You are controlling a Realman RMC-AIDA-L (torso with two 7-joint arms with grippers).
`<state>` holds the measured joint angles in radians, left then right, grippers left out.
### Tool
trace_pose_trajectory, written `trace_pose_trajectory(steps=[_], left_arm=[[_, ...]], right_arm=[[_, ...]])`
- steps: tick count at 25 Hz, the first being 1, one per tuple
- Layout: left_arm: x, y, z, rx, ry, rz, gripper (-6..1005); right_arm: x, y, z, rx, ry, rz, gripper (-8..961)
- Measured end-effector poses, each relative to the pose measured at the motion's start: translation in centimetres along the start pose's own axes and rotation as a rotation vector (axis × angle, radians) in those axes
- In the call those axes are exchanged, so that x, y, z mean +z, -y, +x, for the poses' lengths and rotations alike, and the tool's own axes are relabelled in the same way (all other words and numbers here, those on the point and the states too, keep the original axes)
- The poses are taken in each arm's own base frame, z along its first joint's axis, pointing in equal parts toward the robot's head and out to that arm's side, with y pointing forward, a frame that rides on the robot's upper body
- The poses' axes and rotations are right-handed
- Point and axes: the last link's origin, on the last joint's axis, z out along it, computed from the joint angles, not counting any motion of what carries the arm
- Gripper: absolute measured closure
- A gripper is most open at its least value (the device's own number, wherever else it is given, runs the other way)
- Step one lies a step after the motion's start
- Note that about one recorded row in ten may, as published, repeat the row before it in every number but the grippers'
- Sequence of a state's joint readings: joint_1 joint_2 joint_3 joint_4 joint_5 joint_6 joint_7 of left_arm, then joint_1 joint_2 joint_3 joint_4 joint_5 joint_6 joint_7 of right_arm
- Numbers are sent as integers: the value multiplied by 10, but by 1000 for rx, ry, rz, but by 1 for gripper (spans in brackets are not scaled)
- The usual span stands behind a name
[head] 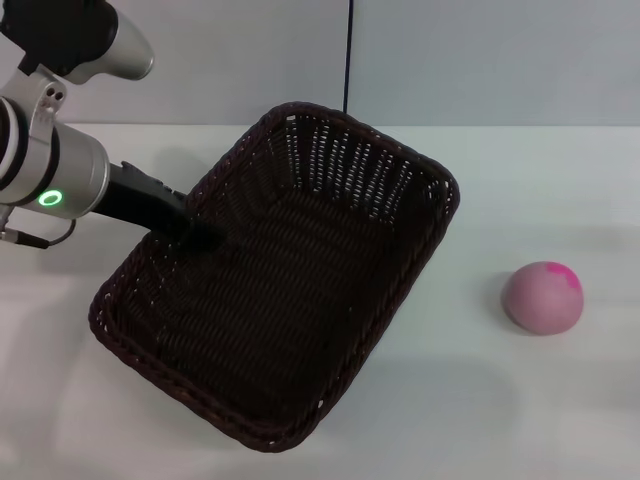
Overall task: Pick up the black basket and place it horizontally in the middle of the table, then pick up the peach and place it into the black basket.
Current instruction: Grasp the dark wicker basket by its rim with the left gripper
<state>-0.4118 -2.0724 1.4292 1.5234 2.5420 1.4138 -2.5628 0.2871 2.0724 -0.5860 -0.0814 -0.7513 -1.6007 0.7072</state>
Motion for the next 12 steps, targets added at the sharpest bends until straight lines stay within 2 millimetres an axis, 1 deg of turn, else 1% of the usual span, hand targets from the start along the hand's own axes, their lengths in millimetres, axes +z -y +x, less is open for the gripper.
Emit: trace_pose_trajectory(steps=[4,9,12], left_arm=[[0,0,0,-1,-1,1,390],[10,-3,1,11,52,-27,400],[11,-4,2,24,55,-24,406]], right_arm=[[-1,1,1,-1,-7,7,251],[1,2,3,1,-20,16,252],[1,1,4,3,-21,16,253]])
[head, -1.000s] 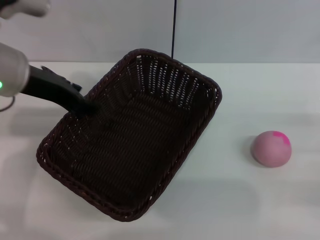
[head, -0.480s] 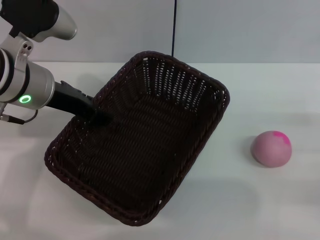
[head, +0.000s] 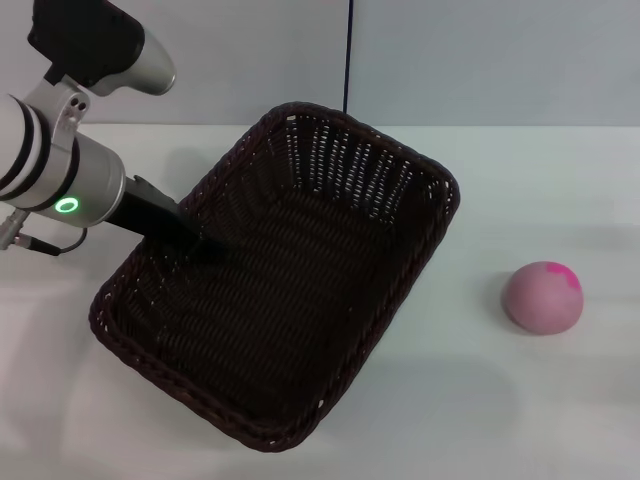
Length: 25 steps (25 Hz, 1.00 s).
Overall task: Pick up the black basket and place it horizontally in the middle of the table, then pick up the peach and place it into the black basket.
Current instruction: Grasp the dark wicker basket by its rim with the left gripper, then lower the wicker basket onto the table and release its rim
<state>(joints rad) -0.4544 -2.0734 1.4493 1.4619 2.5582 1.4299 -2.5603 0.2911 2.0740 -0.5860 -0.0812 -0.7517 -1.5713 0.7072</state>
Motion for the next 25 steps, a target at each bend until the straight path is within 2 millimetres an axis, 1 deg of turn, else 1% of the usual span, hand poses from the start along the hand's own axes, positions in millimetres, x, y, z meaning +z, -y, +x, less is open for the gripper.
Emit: trace_pose_trajectory(steps=[6,11,13,16,17,18,20,22,23,24,25], left_arm=[[-2,0,4,20,-2,18,591],[-3,-1,7,43,-9,28,812],[-4,-1,8,54,-14,31,813],[-12,-2,17,168,-47,47,813],[-12,-2,17,168,-47,47,814],[-14,-4,22,257,-56,54,814],[-16,-5,27,349,-63,60,815],[-16,-5,27,349,-63,60,815],[-18,-7,33,434,-70,66,815],[-20,-13,46,602,-81,77,816],[-20,-15,50,660,-84,80,816]], right_arm=[[0,1,1,0,-7,6,255],[1,2,1,-3,-13,10,257],[1,2,1,-3,-12,10,257],[3,2,1,-5,-10,6,258],[3,2,1,-5,-10,6,258],[3,2,0,-5,-9,5,259],[3,2,0,-6,-9,6,259],[1,3,0,-7,-8,7,260],[1,3,-1,-5,-7,6,260],[0,3,-1,-1,-6,7,261],[-1,3,-1,7,-6,8,261]])
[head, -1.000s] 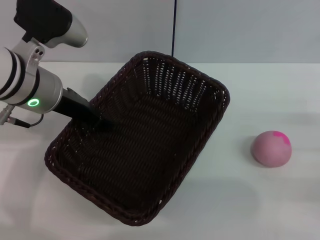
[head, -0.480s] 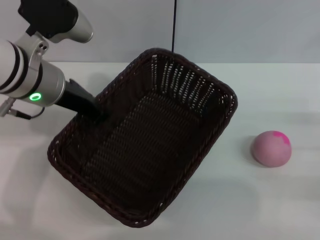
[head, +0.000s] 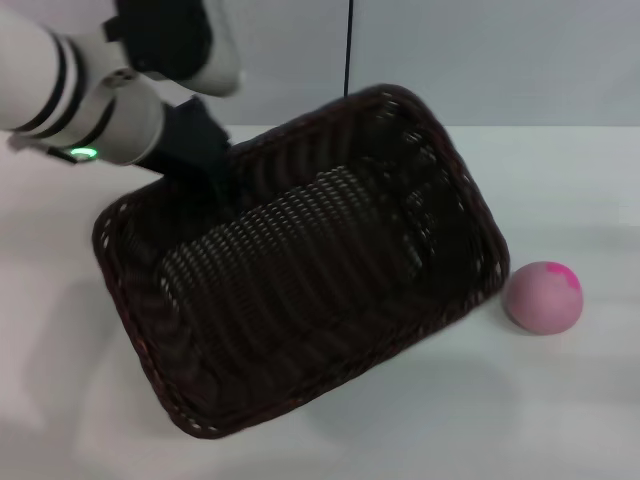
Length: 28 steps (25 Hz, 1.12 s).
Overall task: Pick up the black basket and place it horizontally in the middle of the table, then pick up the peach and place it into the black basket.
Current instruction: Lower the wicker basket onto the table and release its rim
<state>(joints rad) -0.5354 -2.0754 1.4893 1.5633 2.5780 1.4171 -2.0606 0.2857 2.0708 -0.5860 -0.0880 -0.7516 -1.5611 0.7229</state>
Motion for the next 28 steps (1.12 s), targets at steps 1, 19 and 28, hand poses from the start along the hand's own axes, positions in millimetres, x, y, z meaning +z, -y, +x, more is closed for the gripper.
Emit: trace_pose_trajectory(steps=[1,19,28], left_arm=[[0,0,4,45,-4,1,816],[10,-18,41,486,-31,19,821],[28,-31,34,565,53,-22,827]], right_arm=[[-1,0,0,8,0,1,261],[-3,-3,0,51,-8,-23,267],[-3,-4,3,61,-17,-20,269]])
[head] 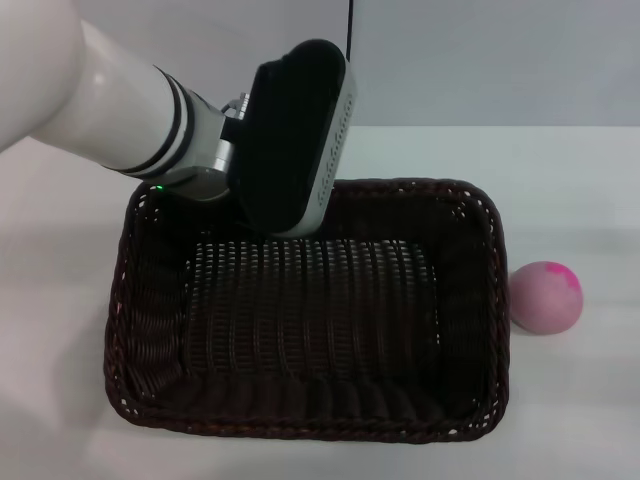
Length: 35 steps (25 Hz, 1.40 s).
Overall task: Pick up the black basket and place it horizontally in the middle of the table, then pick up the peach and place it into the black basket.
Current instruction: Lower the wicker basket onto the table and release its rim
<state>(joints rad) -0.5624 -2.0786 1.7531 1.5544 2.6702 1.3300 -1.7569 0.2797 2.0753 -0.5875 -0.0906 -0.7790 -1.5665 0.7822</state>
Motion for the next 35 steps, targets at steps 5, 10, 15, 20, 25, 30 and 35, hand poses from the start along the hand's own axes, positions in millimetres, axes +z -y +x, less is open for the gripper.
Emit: trace_pose_trajectory(steps=[5,10,15,20,25,30,35], left_arm=[[0,-1,4,2,-24,15,826],[1,-1,7,-2,-36,19,810],[2,1,11,-47,-38,31,793],[4,2,10,-52,-33,49,777],[4,1,6,-73,-23,52,689],[2,1,-2,-98,-13,63,524],[2,0,-12,-144,-6,83,482]], right_arm=[[0,0,1,2,-2,1,271],[-1,0,2,7,-9,8,273],[-1,0,3,9,-11,10,274],[0,-1,4,11,-11,7,276],[2,-1,4,11,-11,6,277],[2,-1,3,8,-11,5,279],[2,0,0,-8,-15,-12,280]])
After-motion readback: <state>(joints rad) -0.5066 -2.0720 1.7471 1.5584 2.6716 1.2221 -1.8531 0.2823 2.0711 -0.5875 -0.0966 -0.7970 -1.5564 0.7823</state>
